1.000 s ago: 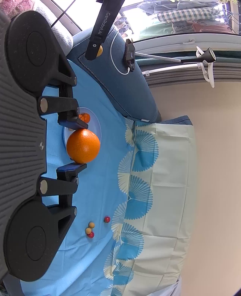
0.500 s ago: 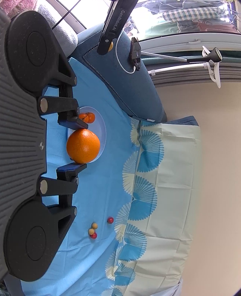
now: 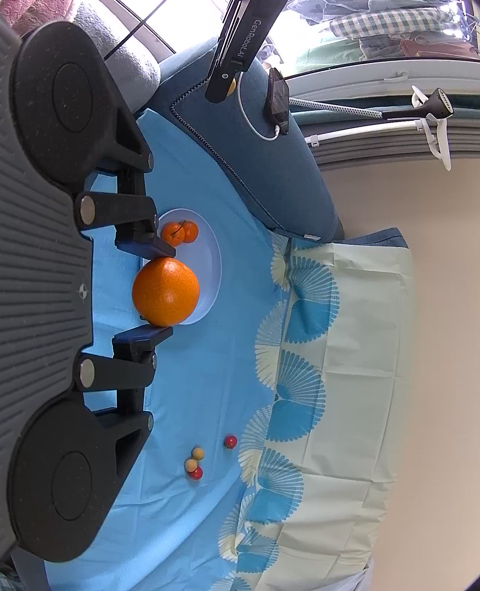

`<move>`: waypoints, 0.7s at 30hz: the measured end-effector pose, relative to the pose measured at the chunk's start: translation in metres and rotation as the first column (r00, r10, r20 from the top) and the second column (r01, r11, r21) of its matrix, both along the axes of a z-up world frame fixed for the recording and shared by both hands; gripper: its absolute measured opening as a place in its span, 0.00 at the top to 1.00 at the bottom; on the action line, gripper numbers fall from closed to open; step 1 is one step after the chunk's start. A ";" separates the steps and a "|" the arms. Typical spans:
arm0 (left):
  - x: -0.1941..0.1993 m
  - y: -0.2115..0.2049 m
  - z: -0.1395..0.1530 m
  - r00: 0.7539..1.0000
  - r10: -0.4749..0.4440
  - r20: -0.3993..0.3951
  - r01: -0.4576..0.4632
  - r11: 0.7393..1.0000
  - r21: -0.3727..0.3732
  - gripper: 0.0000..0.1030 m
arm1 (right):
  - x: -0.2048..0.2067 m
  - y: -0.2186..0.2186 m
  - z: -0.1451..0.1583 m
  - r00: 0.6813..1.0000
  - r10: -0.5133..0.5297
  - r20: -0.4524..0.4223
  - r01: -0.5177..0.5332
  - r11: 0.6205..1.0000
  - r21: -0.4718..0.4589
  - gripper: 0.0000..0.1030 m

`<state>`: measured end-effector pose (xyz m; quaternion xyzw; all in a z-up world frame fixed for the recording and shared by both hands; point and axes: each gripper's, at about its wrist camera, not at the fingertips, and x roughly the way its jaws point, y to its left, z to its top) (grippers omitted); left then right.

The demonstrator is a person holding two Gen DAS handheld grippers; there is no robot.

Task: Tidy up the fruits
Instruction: 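Carry the yellow fruit and the large orange over the plate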

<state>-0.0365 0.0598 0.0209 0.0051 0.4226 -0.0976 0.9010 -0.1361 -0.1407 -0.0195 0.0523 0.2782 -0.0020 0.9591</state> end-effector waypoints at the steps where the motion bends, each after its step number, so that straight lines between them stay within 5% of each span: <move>1: 0.003 0.000 -0.001 1.000 0.000 -0.002 0.000 1.000 0.001 0.72 | 0.002 0.000 -0.001 1.000 -0.001 -0.003 0.001 1.000 0.001 0.61; 21: 0.058 -0.030 -0.020 0.998 -0.027 -0.052 0.029 0.999 0.025 0.72 | 0.048 -0.015 -0.018 0.998 -0.020 -0.060 0.021 0.999 0.025 0.61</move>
